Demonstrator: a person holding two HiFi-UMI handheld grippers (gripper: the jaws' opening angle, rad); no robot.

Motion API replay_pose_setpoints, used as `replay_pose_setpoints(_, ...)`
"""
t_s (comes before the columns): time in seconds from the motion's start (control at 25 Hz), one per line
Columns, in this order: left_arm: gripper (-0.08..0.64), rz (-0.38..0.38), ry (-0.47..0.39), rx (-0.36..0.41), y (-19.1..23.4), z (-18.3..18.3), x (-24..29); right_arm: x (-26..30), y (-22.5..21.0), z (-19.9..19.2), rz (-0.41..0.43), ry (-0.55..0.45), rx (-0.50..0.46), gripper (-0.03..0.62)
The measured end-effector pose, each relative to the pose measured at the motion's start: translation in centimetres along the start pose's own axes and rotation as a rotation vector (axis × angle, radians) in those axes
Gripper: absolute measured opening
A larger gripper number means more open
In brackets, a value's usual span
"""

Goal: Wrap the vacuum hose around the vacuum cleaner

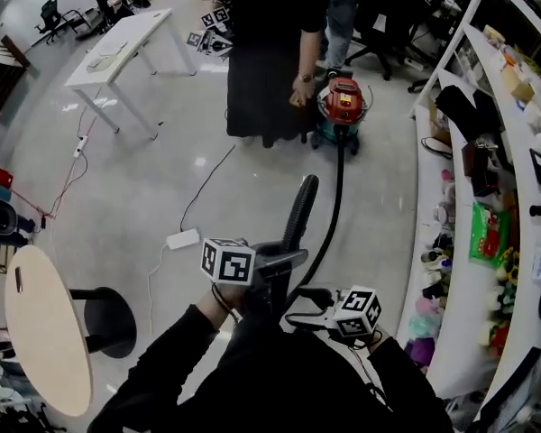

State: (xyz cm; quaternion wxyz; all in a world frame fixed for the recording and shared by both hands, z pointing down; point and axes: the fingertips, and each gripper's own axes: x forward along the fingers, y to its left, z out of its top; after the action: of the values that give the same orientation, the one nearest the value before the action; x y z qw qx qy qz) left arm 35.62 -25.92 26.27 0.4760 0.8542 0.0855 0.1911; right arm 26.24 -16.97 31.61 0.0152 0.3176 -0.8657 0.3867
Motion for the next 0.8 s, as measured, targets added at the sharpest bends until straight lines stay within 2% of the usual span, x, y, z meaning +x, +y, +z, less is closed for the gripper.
replay_pose_setpoints(0.08, 0.184, -0.027, 0.032, -0.042, 0.6, 2.5, 1.1, 2.4, -0.9, 0.5, -0.075, 0.121, -0.15, 0.31)
replay_pose_setpoints(0.16, 0.185, -0.044, 0.059, -0.093, 1.6, 4.8, 2.2, 4.2, -3.0, 2.0, -0.152, 0.167, -0.228, 0.308)
replay_pose_setpoints(0.2, 0.186, -0.048, 0.066, -0.117, 2.4, 5.8, 2.6, 4.6, -4.3, 2.9, -0.2, 0.173, -0.242, 0.305)
replay_pose_setpoints(0.28, 0.187, -0.07, 0.068, -0.177, 3.8, 7.9, 2.9, 4.8, -6.6, 4.7, -0.273, 0.173, -0.245, 0.212)
replay_pose_setpoints(0.36, 0.187, -0.115, 0.07, -0.225, 4.6, 9.9, 3.1, 5.0, -7.8, 6.5, -0.292, 0.152, -0.235, 0.212)
replay_pose_setpoints(0.44, 0.187, -0.176, 0.085, -0.223, 4.7, 11.6, 3.2, 5.2, -8.1, 8.4, -0.264, 0.09, -0.196, 0.206)
replay_pose_setpoints(0.48, 0.194, -0.201, 0.107, -0.191, 4.8, 12.1, 3.2, 5.2, -8.1, 9.4, -0.239, 0.043, -0.163, 0.2)
replay_pose_setpoints(0.56, 0.27, -0.226, 0.188, -0.083, 5.4, 12.6, 3.0, 5.1, -8.3, 11.4, -0.191, -0.066, -0.078, 0.195)
replay_pose_setpoints(0.6, 0.298, -0.232, 0.234, -0.039, 5.9, 12.8, 2.7, 4.8, -8.6, 12.4, -0.171, -0.124, -0.03, 0.195)
replay_pose_setpoints(0.68, 0.314, -0.232, 0.293, -0.006, 7.3, 13.3, 1.7, 4.0, -9.6, 14.3, -0.134, -0.231, 0.066, 0.193)
replay_pose_setpoints(0.8, 0.314, -0.212, 0.29, 0.015, 9.5, 13.8, -0.9, 2.2, -11.8, 16.6, -0.087, -0.361, 0.216, 0.195)
